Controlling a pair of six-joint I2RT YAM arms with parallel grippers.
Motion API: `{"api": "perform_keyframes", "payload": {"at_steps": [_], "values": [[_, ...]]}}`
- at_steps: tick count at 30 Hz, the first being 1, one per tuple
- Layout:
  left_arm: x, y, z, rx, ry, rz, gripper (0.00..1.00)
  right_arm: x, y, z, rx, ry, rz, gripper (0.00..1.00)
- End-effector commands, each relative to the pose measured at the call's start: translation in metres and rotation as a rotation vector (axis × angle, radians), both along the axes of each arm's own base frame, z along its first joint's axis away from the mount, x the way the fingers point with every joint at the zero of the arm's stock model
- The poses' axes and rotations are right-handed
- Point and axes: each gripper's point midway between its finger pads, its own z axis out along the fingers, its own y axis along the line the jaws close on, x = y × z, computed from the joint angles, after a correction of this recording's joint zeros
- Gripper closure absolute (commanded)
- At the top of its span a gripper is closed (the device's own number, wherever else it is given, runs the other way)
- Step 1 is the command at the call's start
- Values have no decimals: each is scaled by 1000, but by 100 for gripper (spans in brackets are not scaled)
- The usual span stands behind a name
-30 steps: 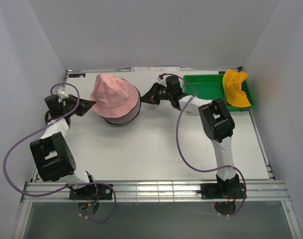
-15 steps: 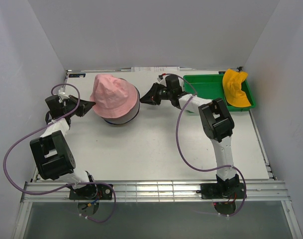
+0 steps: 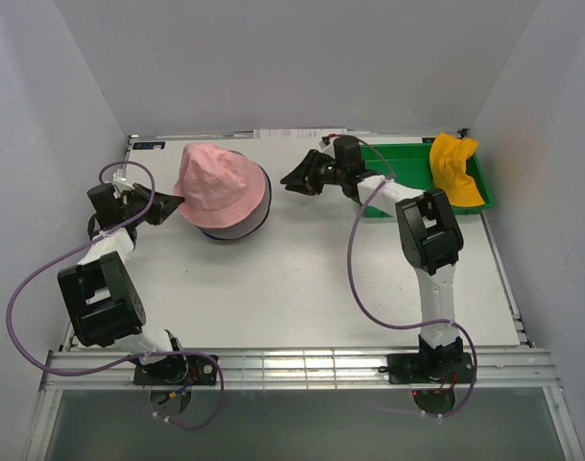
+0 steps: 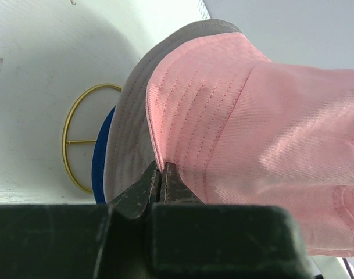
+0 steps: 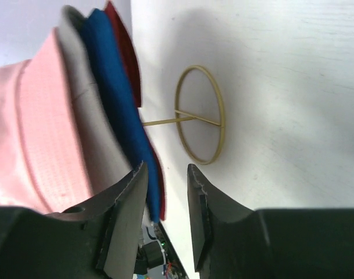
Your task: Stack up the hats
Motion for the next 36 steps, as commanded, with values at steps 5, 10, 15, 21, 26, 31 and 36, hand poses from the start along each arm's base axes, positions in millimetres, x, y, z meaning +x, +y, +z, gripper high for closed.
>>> {"api": "perform_keyframes", "payload": {"at_steps": [5,10,15,21,26,31,36], "values": [[5,11,2,47,-19,32,100,-14,13,96,131,-180,23,60],[5,11,3,46,-20,34,100,-18,27,101,146,-184,48,58],[6,11,3,47,-19,32,100,-20,36,95,149,-170,67,53],[6,11,2,47,-17,32,100,-21,43,91,150,-161,74,50],[5,11,3,47,-19,32,100,-22,47,85,151,-147,81,48],[5,10,2,46,-16,32,100,-24,53,84,159,-144,88,48],[5,10,2,47,-17,32,100,-23,55,85,170,-138,87,48]]}}
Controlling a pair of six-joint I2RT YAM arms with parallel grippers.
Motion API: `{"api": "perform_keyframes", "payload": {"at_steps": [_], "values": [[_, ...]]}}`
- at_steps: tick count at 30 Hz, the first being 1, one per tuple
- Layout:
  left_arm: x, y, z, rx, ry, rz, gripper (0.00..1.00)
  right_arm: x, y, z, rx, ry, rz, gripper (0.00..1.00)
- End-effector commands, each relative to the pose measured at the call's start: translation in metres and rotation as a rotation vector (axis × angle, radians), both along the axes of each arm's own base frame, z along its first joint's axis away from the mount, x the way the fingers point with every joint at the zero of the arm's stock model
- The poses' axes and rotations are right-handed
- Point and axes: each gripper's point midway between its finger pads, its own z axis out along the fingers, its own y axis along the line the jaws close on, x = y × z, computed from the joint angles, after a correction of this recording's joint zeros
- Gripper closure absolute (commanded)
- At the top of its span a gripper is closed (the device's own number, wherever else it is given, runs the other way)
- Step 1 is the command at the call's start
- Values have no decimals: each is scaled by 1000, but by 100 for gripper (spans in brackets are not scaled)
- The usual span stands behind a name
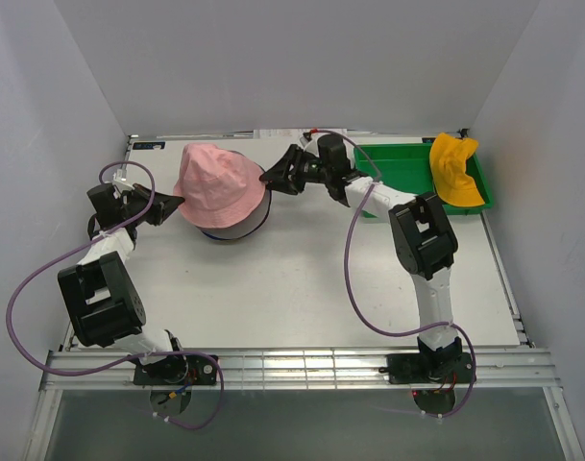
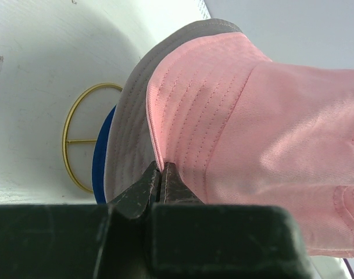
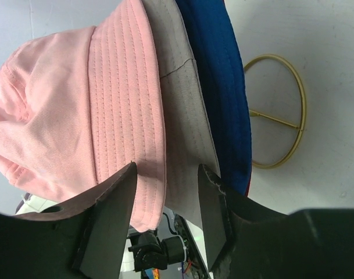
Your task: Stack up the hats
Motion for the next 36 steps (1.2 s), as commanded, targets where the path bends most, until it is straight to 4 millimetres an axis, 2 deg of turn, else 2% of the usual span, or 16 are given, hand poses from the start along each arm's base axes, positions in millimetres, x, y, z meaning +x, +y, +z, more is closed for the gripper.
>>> {"api": "perform_keyframes", "payload": {"at_steps": [1,15,18,19,22,26,29,36], "values": [[5,11,3,47,-20,32,100,5,9,32,66,-78,13,48],[4,10,0,46,-18,32,100,0,17,31,74,-76,24,48],[3,10,-1,45,-15,32,100,-1,18,29,74,-72,25,58],[3,10,-2,45,-13,32,100,-1,18,28,74,-69,24,65],[3,10,-2,45,-13,33,100,-3,17,23,70,-59,29,78],[4,11,-2,48,-10,38,100,-5,16,12,56,-41,29,87],[4,11,-2,50,-10,37,100,-4,13,5,47,-34,25,92],[3,12,-9,52,9,46,100,2,0,-21,7,4,6,92]]}}
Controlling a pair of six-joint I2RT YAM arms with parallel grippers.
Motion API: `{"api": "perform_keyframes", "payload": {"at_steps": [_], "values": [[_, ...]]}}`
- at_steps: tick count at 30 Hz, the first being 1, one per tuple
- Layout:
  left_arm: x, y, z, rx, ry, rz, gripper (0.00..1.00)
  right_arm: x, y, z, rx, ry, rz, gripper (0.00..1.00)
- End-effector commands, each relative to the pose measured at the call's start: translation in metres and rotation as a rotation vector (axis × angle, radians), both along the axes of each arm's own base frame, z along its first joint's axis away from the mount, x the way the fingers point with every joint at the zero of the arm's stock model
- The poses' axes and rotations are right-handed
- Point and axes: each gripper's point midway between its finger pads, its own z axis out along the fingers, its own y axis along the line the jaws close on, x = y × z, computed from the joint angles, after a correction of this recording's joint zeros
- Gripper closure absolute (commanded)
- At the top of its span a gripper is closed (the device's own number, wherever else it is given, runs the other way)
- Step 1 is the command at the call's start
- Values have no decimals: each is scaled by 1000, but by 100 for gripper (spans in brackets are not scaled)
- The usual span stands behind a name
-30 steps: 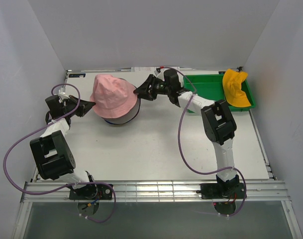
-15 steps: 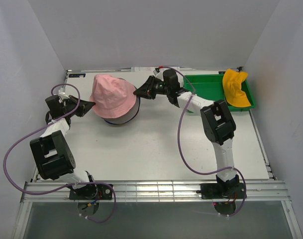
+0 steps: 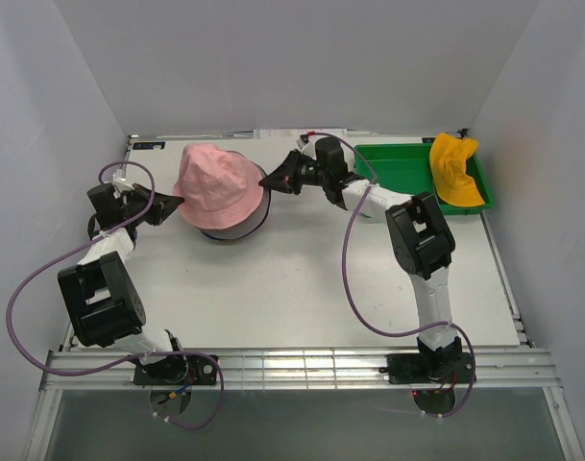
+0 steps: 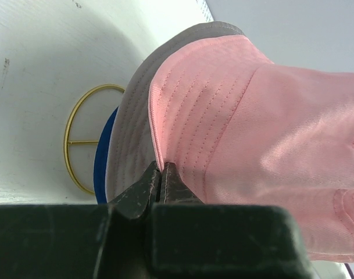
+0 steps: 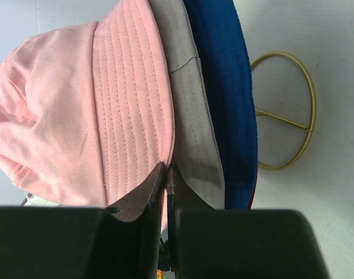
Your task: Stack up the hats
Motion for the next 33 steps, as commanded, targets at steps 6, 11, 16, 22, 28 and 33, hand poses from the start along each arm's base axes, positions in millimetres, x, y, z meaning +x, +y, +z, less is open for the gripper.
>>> {"api": "perform_keyframes", "payload": {"at_steps": [6,11,16,22,28,33], "values": [[2,12,-16,40,25,44,100,6,-13,-43,-60,32,-2,92],[0,13,-31,39,61,54,100,8,-18,-58,-79,55,-6,92],[0,16,-48,38,102,69,100,11,-21,-65,-103,56,-5,92],[-3,14,-60,30,128,68,100,14,-27,-78,-135,68,-9,92],[-2,14,-56,40,114,63,100,17,-30,-89,-197,55,-6,92],[-2,11,-50,36,102,52,100,23,-34,-92,-226,47,-13,92]]}}
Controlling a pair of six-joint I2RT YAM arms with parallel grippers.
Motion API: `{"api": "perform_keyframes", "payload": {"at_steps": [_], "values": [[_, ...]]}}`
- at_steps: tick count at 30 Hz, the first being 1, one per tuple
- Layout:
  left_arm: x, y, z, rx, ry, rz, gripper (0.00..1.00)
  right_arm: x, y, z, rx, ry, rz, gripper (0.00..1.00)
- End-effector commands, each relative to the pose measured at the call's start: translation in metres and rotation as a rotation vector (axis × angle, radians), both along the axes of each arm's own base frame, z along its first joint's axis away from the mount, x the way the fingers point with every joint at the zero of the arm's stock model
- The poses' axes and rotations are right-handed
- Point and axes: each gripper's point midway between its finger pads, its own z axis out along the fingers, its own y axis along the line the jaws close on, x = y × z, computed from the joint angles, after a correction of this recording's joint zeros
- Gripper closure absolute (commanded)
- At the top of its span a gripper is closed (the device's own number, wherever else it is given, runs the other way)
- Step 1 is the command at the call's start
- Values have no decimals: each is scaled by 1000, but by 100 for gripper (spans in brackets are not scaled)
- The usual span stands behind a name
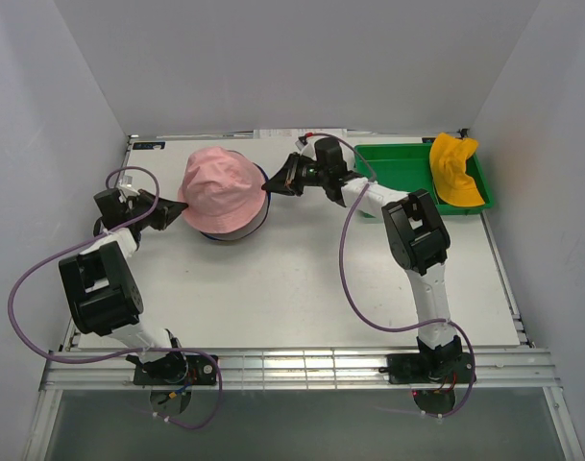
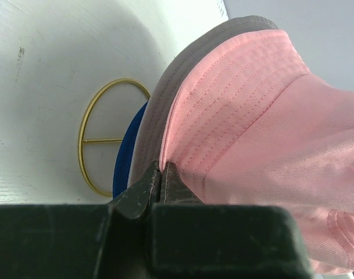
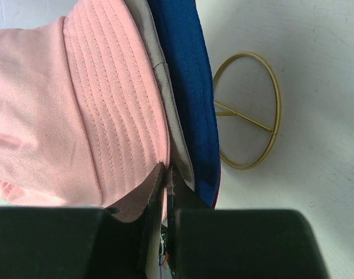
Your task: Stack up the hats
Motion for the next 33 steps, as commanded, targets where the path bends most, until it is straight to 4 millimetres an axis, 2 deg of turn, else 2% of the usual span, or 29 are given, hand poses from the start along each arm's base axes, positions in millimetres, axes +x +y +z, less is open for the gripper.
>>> {"api": "perform_keyframes", "payload": {"at_steps": [1,7,12,17,19,24,25,27,30,33], "values": [[-3,11,-13,56,37,55,100,13,-29,-64,-172,90,-61,92],[-6,4,9,52,-13,39,100,21,-31,-70,-212,68,-58,92],[-12,0,8,52,-17,37,100,23,-32,-75,-242,64,-55,92],[-17,1,-7,49,24,52,100,28,-32,-74,-244,48,-55,92],[-21,2,-18,44,58,65,100,25,-34,-81,-267,73,-51,92],[-27,4,-35,54,108,98,100,27,-34,-84,-276,74,-50,92],[-31,5,-47,54,146,110,100,28,-35,-88,-285,82,-48,92],[-34,5,-54,52,173,114,100,29,-36,-89,-286,82,-48,92],[-38,6,-62,58,197,129,100,31,-35,-89,-288,81,-48,92],[-38,6,-62,60,196,131,100,32,-36,-90,-289,82,-45,92]]}}
